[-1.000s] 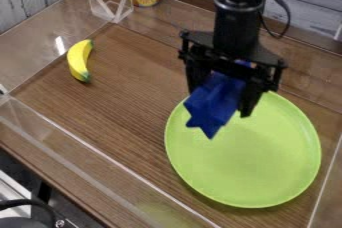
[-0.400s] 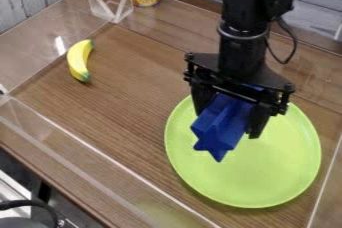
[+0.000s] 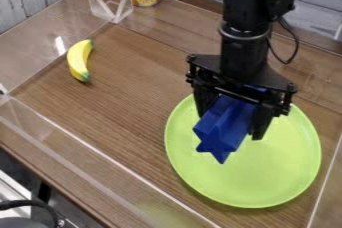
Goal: Put the blue object in the green plate
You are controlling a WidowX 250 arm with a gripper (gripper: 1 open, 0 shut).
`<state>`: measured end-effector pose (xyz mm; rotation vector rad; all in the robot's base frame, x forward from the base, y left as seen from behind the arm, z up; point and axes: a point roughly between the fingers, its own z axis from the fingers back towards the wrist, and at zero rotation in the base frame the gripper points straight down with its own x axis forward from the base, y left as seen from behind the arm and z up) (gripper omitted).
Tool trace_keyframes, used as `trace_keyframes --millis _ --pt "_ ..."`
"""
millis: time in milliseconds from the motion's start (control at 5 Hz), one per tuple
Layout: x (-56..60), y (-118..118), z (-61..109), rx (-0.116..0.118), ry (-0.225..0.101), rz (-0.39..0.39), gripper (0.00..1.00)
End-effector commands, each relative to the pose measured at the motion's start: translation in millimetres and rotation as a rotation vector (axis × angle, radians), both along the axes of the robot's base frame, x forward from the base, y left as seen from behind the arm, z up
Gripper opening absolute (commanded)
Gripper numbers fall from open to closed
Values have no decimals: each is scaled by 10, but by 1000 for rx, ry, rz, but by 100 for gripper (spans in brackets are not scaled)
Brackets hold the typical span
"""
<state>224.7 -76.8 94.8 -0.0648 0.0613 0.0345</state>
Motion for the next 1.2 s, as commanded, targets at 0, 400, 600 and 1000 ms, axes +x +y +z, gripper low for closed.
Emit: trace_keyframes --millis 0,400,600,1000 --pt "41 -14 149 -28 -58 3 100" --pt "61 -29 182 -49 -64 3 100" --pt "71 -36 198 -58 -67 2 100" --pt "103 -45 227 -78 -72 1 100"
